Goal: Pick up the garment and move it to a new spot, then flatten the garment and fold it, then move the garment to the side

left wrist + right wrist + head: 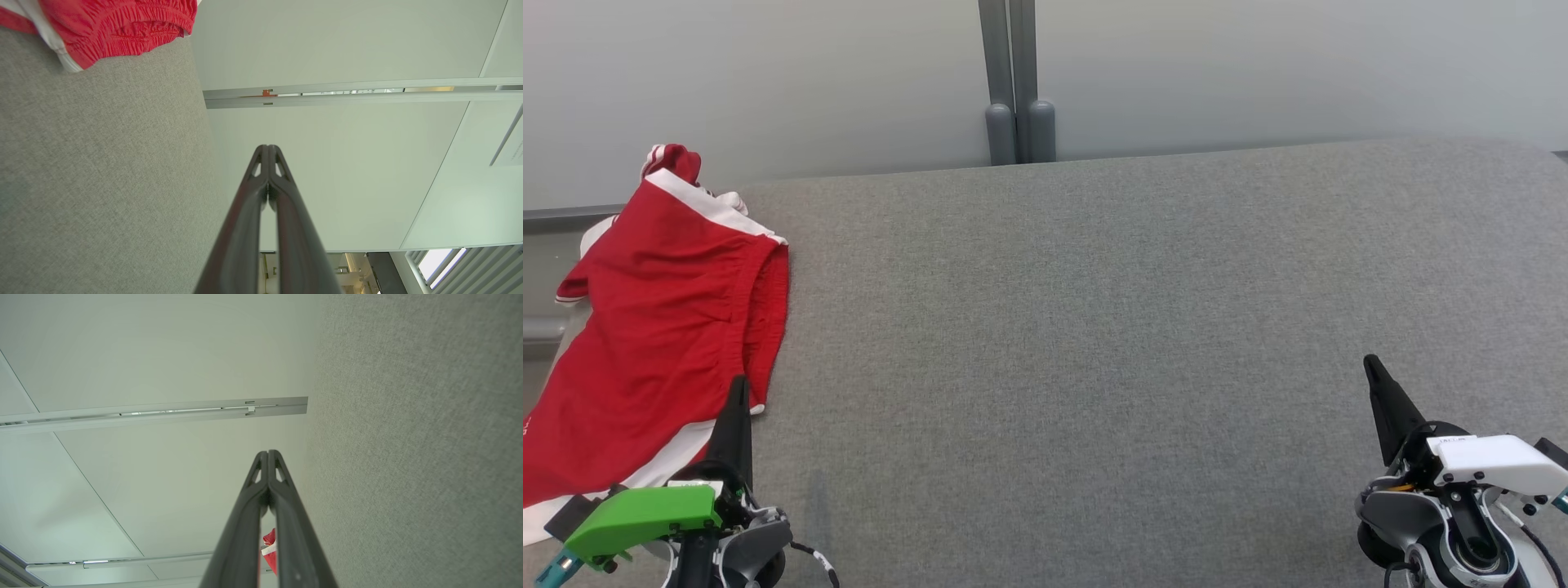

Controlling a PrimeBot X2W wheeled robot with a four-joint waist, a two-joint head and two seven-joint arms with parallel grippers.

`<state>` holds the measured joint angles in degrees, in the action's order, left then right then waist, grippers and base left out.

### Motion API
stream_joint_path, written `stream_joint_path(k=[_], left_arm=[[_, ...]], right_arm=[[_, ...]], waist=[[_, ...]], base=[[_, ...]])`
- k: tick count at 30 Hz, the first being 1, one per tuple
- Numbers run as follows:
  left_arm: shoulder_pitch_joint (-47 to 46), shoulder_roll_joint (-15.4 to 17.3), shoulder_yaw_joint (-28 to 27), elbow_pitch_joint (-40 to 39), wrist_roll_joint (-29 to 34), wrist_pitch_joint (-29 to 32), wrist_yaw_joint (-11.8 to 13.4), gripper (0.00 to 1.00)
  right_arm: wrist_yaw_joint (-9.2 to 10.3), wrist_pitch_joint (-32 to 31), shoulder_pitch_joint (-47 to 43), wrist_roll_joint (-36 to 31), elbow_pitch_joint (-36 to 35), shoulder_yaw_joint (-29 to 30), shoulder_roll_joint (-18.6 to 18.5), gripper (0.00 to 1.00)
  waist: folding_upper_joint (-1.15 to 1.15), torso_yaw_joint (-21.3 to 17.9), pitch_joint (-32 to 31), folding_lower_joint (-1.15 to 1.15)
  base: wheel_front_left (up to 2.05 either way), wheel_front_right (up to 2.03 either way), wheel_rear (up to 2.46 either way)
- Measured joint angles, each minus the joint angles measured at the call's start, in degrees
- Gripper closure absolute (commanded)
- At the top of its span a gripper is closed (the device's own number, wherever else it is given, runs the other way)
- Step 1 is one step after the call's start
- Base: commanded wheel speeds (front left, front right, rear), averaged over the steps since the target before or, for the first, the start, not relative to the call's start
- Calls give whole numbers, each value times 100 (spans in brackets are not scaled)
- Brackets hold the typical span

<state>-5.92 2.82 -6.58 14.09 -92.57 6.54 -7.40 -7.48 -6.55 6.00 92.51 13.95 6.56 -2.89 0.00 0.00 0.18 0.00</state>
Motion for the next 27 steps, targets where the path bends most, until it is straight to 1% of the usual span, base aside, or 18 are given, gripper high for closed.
stream_joint_path(k=[27], left_arm=[[0,0,0,0,0,0,0,100]], right_arm=[[1,0,1,0,0,0,0,100]], waist=[[0,0,0,0]], base=[[0,0,0]])
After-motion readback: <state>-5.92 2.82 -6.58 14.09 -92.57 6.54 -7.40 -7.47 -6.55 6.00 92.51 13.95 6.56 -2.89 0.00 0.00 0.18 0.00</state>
